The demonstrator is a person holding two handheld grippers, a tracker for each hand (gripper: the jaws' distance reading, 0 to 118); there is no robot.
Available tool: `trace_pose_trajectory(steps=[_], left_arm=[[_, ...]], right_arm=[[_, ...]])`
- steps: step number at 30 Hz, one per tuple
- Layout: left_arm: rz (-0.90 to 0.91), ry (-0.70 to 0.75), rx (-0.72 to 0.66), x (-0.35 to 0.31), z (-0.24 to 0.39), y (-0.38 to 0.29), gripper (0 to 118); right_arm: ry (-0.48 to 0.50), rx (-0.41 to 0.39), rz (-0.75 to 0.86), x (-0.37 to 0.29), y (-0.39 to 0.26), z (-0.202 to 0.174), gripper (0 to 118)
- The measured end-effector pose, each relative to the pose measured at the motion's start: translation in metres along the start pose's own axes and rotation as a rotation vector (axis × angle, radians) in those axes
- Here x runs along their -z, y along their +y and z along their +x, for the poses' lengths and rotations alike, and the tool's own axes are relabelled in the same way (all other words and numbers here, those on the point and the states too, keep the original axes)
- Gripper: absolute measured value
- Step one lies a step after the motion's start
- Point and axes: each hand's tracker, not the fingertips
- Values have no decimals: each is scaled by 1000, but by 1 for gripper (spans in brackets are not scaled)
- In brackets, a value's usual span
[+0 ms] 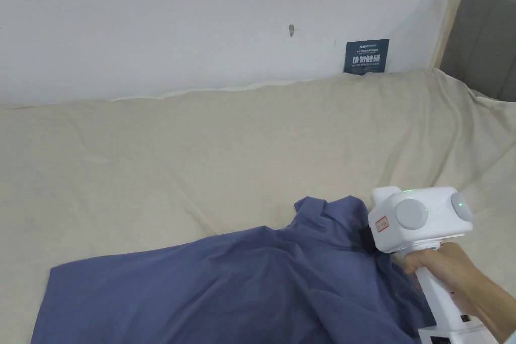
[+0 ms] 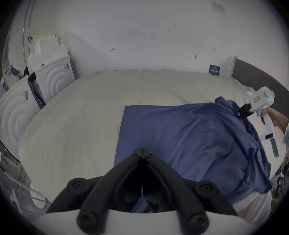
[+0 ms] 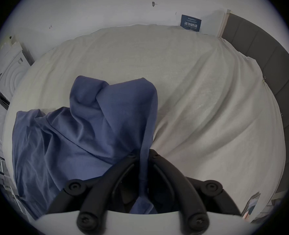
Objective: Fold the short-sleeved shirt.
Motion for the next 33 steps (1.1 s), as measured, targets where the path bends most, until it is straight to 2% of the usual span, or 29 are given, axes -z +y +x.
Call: trace_pose_trajectory(steps=[3,8,12,13,14,15,16,19,21,25,28,32,33], left_arm=[[-8,-17,-25,-1,-1,0,0],[-12,-37,-13,9,-5,12,0],[50,-137,-30,33,-18,45,2],[44,-156,-32,43,-22,54,15],[13,-175,-21,60,-26,66,58],[-14,-208,-25,78,-30,75,96],[-62,-245,-21,99,-33,83,115],[-121,-300,-65,152,-43,104,117],[-188,-260,-143,192,-53,119,117],[-249,-195,-196,256,-62,139,117],[-301,-97,-139,293,-56,145,117],[-319,-108,-93,319,-41,144,116],[-364,-83,-44,324,-37,141,114]], right_arm=[[22,25,-18,-17,5,3,7],[19,-5,12,-44,10,2,7],[37,-2,33,-61,12,5,7],[44,6,33,-62,12,7,7],[55,34,34,-60,14,11,7],[66,44,36,-60,13,12,7],[71,51,40,-61,12,13,7],[72,41,47,-60,10,11,7],[73,8,45,-59,10,10,7],[83,-5,41,-59,11,11,7],[88,-30,34,-57,15,13,7],[91,-35,38,-55,17,13,7],[96,-29,38,-54,18,13,7]])
